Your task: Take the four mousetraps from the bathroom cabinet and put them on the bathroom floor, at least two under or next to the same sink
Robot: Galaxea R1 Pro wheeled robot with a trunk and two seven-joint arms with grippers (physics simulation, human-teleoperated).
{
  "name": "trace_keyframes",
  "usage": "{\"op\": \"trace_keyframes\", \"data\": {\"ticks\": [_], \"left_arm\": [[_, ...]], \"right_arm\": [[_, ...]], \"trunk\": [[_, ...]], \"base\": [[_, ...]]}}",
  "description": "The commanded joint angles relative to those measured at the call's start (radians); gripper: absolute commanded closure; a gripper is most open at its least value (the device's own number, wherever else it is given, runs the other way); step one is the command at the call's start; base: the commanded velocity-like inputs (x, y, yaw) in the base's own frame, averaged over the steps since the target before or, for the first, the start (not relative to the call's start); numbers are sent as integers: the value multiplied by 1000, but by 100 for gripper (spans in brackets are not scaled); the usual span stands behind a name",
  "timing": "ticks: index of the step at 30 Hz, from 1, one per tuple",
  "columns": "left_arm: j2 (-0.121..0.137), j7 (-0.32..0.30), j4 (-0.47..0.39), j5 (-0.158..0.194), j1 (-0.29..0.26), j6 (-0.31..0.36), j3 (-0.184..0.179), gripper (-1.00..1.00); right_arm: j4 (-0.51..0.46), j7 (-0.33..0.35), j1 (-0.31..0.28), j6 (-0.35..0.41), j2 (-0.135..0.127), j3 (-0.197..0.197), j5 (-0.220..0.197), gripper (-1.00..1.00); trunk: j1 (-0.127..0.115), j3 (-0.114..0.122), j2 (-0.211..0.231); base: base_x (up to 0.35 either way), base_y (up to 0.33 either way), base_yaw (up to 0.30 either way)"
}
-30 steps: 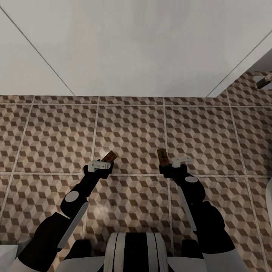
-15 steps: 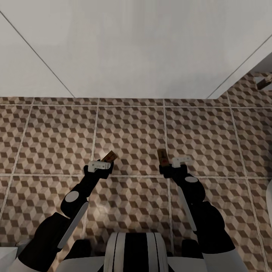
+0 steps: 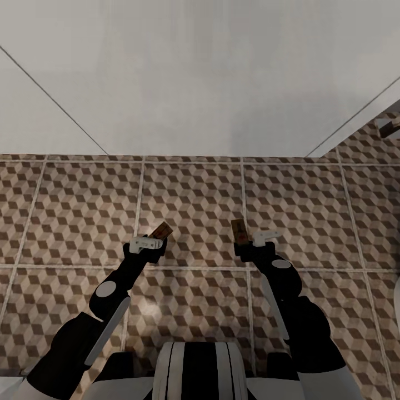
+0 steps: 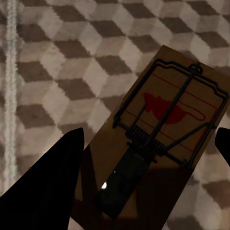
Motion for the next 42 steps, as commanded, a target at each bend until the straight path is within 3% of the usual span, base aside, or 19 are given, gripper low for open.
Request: {"op": "trace_keyframes", "data": {"ticks": [1, 42], "left_arm": [[1, 10, -1, 10, -1, 3, -3, 100], [1, 10, -1, 10, -1, 3, -3, 100]], "right_arm": [[-1, -1, -1, 6, 0, 1, 4, 100], [-1, -1, -1, 6, 0, 1, 4, 100]], "trunk": [[0, 0, 0], [0, 0, 0]], "base": [[97, 0, 0], [35, 12, 0]]}}
